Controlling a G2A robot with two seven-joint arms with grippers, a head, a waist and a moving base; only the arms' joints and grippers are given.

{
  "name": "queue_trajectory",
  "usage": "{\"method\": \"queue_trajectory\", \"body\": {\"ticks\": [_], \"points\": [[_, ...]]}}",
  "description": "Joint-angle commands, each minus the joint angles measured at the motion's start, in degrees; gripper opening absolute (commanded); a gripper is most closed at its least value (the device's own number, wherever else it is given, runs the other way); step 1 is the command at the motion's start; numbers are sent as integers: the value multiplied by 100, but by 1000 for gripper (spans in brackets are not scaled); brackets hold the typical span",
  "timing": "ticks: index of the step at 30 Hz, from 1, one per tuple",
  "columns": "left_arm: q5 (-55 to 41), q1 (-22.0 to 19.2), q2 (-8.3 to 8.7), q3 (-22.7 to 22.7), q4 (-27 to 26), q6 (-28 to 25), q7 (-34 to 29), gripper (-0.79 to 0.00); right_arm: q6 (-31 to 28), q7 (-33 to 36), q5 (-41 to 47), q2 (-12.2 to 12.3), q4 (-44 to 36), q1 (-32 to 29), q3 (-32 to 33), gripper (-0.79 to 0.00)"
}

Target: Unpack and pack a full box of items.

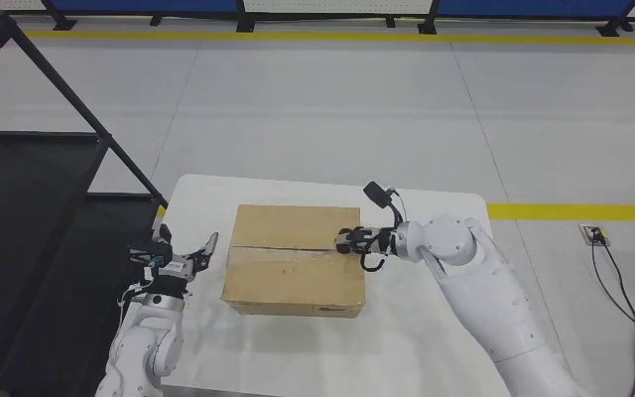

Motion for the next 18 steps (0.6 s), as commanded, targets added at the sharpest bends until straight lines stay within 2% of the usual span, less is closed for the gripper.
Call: {"method": "queue_trajectory", "body": {"ticks": [1, 3, 4, 5, 6, 7, 11, 12, 16, 18], "points": [[-43, 46, 10, -98, -53, 7, 15, 0, -175, -82, 57, 59, -225, -157, 215, -785], [-97, 104, 20, -196, -124, -5, 48, 0, -257, -219, 123, 117, -416, -320, 453, -785], [-131, 137, 26, -247, -161, -23, 57, 0, -288, -300, 160, 145, -509, -402, 580, -760], [-160, 173, 32, -300, -199, -40, 67, 0, -323, -388, 230, 172, -600, -494, 713, -570], [-187, 210, 38, -353, -239, -61, 74, 0, -367, -496, 307, 197, -690, -589, 854, -416], [-220, 248, 43, -402, -281, -85, 82, 0, -443, -604, 289, 226, -794, -681, 973, 0], [-273, 322, 54, -493, -363, -137, 92, 0, -552, -726, 341, 282, -963, -892, 1214, 0], [-275, 322, 54, -495, -364, -137, 93, 0, -554, -731, 333, 282, -963, -890, 1209, -538], [-274, 322, 54, -493, -364, -138, 93, -1, -552, -727, 342, 283, -964, -892, 1215, -287], [-274, 322, 54, -493, -363, -137, 93, -1, -552, -726, 341, 282, -963, -891, 1214, -202]]}}
